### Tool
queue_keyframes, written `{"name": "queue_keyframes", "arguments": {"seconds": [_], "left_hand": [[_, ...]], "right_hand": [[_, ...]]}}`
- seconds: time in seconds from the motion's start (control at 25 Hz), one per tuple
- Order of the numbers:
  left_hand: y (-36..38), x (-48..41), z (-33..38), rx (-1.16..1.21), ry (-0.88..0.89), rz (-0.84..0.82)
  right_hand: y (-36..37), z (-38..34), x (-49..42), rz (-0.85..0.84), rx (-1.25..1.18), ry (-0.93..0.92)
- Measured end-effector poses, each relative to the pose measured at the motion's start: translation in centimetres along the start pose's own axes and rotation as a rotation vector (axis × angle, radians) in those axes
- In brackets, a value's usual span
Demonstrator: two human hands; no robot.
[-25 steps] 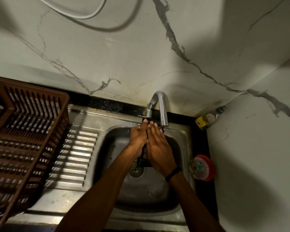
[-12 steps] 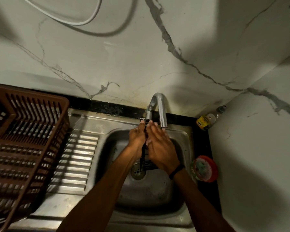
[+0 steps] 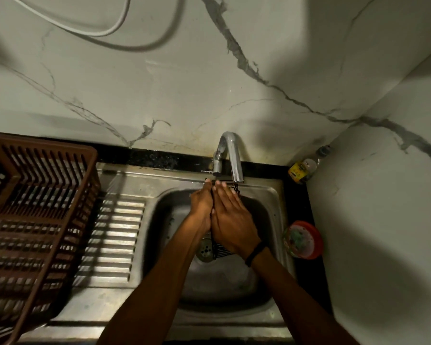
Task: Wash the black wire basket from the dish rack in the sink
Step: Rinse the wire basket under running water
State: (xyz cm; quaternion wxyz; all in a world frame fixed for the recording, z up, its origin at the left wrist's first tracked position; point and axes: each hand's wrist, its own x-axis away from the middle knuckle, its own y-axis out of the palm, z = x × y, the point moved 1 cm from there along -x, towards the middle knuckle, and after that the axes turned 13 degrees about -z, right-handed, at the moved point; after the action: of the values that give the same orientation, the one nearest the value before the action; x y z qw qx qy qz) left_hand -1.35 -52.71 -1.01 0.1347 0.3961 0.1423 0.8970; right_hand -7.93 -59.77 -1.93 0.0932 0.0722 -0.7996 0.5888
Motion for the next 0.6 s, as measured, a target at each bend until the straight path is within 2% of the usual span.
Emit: {"name": "queue_keyframes", "arguments": {"seconds": [0.08,0.2,0.28,0.32,0.4,0.52,0.6], "left_hand": [[-0.1,0.0,0.0,0.014,-0.028,-0.007],[0.7,0.2,-0.2,-0.048,-0.004,-0.023],[0.2,0.0,0.3,-0.019,-0.006,0.001],[-0.4,-0.3,0.5,-0.001,-0.015,0.016],[-1.6,-0.4,0.7,-0.014,-0.007,0.015],[-2.5,0.6,0.5,-0.037,0.010,-0.046],[-3.1,1.1,0.4,-0.016,0.007,-0.089]], "right_hand": [[-0.2,0.9,0.7,-0.022,-0.042,-0.012],[-1.9,1.5,-0.9,-0.058,-0.177,0.151],[-1.2,0.1,-0.3,-0.032,-0.086,0.047],[-0.5,-0.4,0.6,0.019,-0.126,-0.041],[0.9,0.2,2.6,0.180,-0.381,-0.070],[1.5,1.4,2.7,0.418,-0.834,0.168],[2.3,2.0,1.4,0.479,-0.931,0.309]]}}
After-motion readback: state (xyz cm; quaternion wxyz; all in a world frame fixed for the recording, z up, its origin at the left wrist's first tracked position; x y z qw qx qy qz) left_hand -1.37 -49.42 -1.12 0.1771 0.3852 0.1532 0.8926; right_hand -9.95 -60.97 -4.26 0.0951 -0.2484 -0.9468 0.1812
